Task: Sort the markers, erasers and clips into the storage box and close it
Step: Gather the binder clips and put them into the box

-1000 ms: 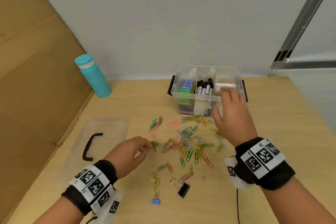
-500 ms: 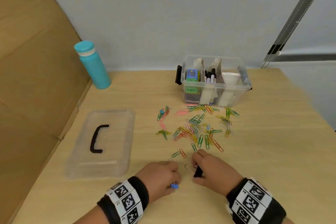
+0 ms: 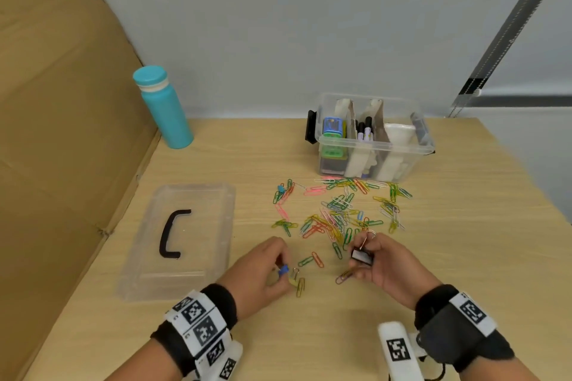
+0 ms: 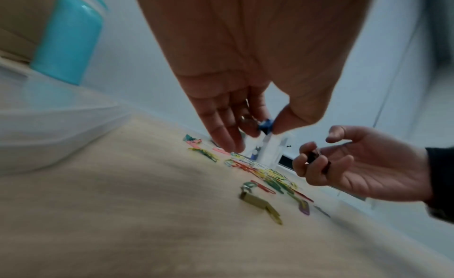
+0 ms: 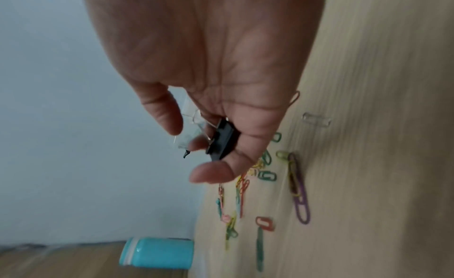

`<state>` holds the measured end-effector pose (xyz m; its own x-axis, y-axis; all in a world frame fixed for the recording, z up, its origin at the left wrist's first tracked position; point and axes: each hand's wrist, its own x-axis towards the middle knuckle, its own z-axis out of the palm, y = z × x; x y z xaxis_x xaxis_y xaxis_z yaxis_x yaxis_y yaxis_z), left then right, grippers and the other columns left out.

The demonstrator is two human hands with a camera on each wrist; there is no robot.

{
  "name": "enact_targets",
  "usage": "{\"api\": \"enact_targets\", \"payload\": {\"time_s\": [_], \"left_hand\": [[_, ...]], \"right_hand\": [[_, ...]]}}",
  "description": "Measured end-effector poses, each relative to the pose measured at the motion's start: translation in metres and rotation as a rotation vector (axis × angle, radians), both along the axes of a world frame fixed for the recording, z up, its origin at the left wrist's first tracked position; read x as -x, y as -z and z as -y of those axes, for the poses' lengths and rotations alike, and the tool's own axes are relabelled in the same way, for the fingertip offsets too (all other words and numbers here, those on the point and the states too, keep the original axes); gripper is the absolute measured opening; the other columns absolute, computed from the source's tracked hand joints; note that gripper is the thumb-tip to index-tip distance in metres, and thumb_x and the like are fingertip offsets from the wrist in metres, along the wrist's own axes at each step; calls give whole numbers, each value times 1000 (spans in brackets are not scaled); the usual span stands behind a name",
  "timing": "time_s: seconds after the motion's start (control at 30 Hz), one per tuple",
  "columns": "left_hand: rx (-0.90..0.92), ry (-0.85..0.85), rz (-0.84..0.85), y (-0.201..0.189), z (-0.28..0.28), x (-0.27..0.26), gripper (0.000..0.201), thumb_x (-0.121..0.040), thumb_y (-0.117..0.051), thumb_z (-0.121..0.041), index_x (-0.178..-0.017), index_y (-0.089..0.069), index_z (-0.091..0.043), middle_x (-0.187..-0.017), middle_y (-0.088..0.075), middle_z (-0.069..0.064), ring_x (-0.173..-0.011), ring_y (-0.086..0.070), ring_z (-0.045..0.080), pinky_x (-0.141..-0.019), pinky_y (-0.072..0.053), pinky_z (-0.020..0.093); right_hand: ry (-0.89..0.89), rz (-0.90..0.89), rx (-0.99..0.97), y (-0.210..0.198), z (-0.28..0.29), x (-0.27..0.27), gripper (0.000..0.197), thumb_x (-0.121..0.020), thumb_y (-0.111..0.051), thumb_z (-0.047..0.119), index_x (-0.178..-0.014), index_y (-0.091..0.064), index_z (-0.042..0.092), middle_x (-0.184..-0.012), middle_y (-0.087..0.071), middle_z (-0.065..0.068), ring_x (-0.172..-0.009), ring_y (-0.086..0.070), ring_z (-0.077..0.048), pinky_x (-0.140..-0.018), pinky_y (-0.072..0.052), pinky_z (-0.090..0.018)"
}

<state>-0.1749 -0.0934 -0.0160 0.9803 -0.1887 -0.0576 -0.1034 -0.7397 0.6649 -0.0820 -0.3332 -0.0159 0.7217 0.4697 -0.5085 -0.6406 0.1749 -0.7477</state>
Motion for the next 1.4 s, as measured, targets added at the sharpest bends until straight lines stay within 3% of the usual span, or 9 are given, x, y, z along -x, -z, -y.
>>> {"api": "enact_targets", "payload": {"time_s": [0.17, 0.3, 0.47, 0.57, 0.7, 0.87, 1.03, 1.17, 1.4], "left_hand": [[-92, -84, -81, 13, -1, -13, 10, -94, -43, -17, -102, -48, -15, -101, -37, -2, -68, -40, 2, -64, -33, 9], [-208, -44, -159, 21, 7, -15, 26, -91, -51, -36, -109, -46, -18, -104, -30, -6, -65, -39, 2, -69, -33, 17], [-275, 45, -187, 25, 8, -14, 28, -87, -60, -37, -109, -49, -24, -109, -33, -6, -87, -53, 15, -83, -48, 30], [-279, 43, -160, 27, 6, -14, 25, -89, -57, -36, -109, -52, -21, -105, -33, -8, -85, -45, 10, -82, -44, 26], [-263, -15, -166, 22, -1, -19, 27, -91, -54, -39, -110, -54, -19, -114, -40, -3, -92, -51, 13, -86, -46, 27], [-195, -137, -122, 12, -18, -18, 22, -91, -54, -40, -106, -55, -25, -106, -40, -8, -79, -49, 7, -79, -44, 22], [-159, -170, -108, 7, -24, -23, 23, -91, -53, -43, -106, -55, -26, -106, -41, -9, -82, -49, 5, -81, -46, 21], [-128, -185, -85, 3, -22, -33, 21, -91, -53, -42, -105, -54, -27, -106, -41, -8, -85, -53, 4, -81, -46, 21], [-88, -235, -32, -11, -18, -56, 18, -91, -53, -41, -102, -54, -27, -98, -41, -9, -66, -47, -18, -58, -36, 5]], "right_hand": [[-101, 172, 253, -1, -14, -27, 16, -97, -49, 16, -86, -54, 6, -77, -54, -11, -63, -56, -18, -51, -45, -26], [-205, 433, 444, -12, -35, -52, 18, -95, -56, 23, -84, -54, 9, -67, -56, -6, -57, -56, -17, -50, -42, -26], [-348, 807, 733, -18, -77, -85, 8, -93, -58, 25, -99, -60, 21, -56, -54, 5, -47, -50, -8, -44, -40, -17], [-484, 1048, 938, -15, -115, -104, 23, -90, -60, 30, -111, -57, 24, -64, -53, 6, -59, -52, -11, -53, -42, -24], [-745, 1145, 1184, 1, -162, -132, 40, -89, -58, 31, -128, -50, 26, -113, -63, -5, -98, -61, -25, -80, -52, -34], [-873, 1157, 1313, 15, -179, -142, 24, -90, -54, 19, -114, -57, 14, -113, -62, -13, -96, -62, -32, -74, -48, -32], [-724, 1146, 1224, 17, -167, -144, 26, -93, -53, 29, -110, -57, 11, -105, -62, -10, -93, -61, -28, -78, -51, -34], [-341, 957, 821, 3, -129, -138, 17, -91, -59, 31, -97, -61, 15, -69, -51, 1, -60, -51, -14, -57, -50, -32], [-152, 714, 520, -57, -20, -117, 17, -93, -57, 30, -96, -64, 16, -60, -51, 5, -45, -44, -7, -44, -36, -18]]}}
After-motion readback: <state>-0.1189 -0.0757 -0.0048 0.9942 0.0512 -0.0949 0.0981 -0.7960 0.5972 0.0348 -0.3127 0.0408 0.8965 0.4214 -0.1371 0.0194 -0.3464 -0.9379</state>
